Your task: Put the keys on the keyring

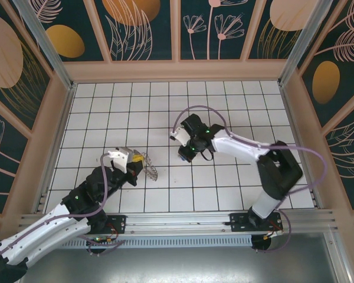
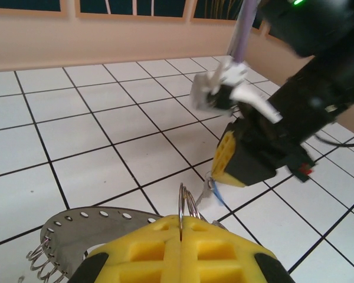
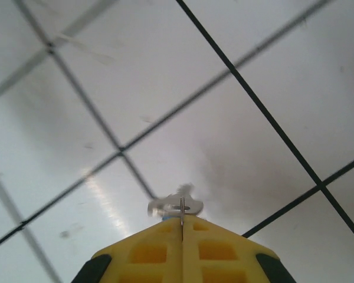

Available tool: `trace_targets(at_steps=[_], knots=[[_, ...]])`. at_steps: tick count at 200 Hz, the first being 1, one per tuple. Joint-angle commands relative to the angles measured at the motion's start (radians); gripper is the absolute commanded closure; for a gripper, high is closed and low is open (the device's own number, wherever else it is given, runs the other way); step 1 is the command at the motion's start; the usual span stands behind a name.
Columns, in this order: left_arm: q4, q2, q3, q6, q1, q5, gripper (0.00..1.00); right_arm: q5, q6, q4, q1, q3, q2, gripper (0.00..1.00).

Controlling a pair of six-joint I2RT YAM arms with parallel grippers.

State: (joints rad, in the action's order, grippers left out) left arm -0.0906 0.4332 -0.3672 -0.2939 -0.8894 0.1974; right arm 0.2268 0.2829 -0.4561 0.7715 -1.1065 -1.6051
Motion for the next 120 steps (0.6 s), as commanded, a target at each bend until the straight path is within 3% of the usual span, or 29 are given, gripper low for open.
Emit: trace_targets(at_steps=[1, 56, 94, 120], knots=[[0.018, 0.044, -0.085, 0.049, -0.001, -0.054, 1.0, 0.126, 0.034, 0.134, 0.017, 0.077, 0.163, 1.0], [0.063, 0.175, -0.177, 0.108, -0.002, -0.321, 1.0, 0.423, 0.018, 0.276, 0.018, 0.203, 0.511, 1.0], [0.048, 0.28, -0.265, 0.189, -0.012, -0.468, 1.0, 0.48, 0.028, 0.219, 0.018, 0.181, 0.535, 1.0], [0.054, 0.313, -0.278, 0.249, -0.019, -0.503, 1.0, 0.484, 0.025, 0.189, 0.021, 0.173, 0.526, 1.0]])
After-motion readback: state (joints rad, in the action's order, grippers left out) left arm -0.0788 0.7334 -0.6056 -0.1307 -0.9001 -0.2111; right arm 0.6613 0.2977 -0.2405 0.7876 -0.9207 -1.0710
